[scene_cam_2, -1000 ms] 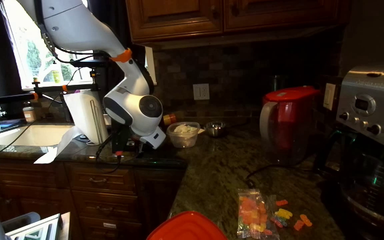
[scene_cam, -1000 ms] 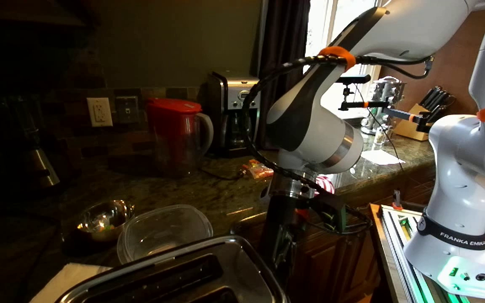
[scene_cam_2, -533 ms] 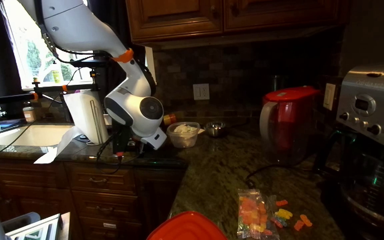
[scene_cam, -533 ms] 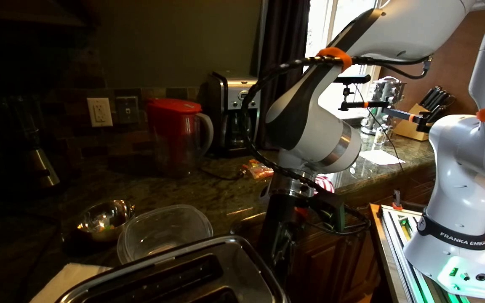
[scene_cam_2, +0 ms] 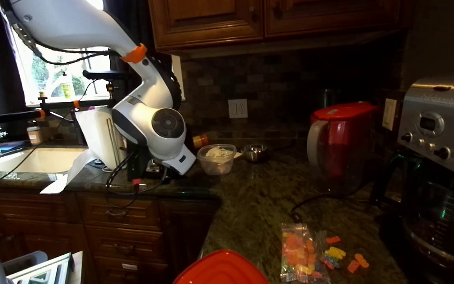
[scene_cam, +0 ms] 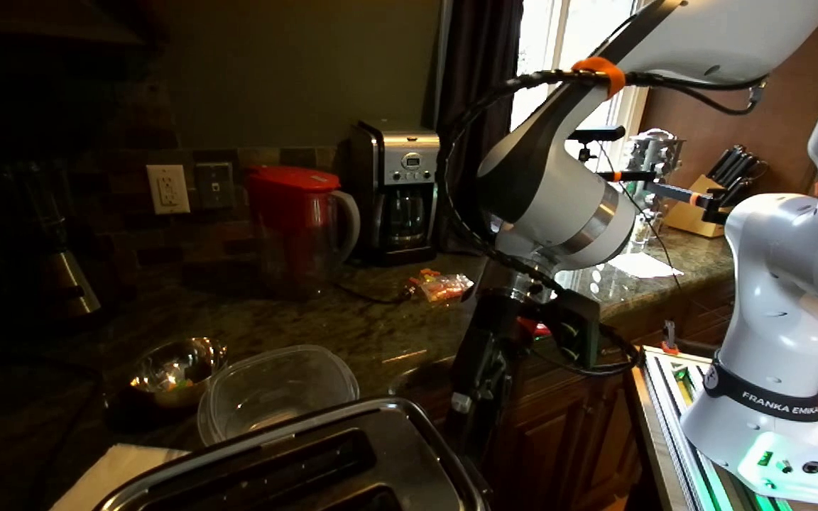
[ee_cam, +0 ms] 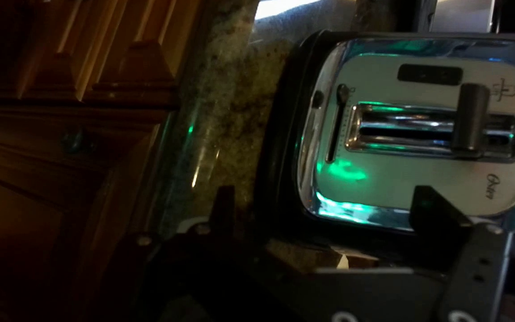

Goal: Push the lever on the toaster downwards.

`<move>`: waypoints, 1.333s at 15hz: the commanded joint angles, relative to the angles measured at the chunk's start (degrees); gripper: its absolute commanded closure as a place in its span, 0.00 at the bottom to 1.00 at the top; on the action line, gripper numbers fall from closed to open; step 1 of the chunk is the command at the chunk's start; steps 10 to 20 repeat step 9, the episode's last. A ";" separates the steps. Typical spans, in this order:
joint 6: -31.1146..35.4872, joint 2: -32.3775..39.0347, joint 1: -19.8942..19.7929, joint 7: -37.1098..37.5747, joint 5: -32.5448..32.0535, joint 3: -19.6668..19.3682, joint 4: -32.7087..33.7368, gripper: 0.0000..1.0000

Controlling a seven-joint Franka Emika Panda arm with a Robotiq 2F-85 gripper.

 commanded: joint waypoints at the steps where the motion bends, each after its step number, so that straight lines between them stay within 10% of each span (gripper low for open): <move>1: 7.72 -7.11 0.31 -4.09 9.26 1.58 -4.16 0.00; 7: 32.89 -16.33 4.11 -1.04 11.70 9.30 -5.68 0.00; 20: 30.39 -12.88 3.10 -1.95 9.72 7.80 -3.40 0.00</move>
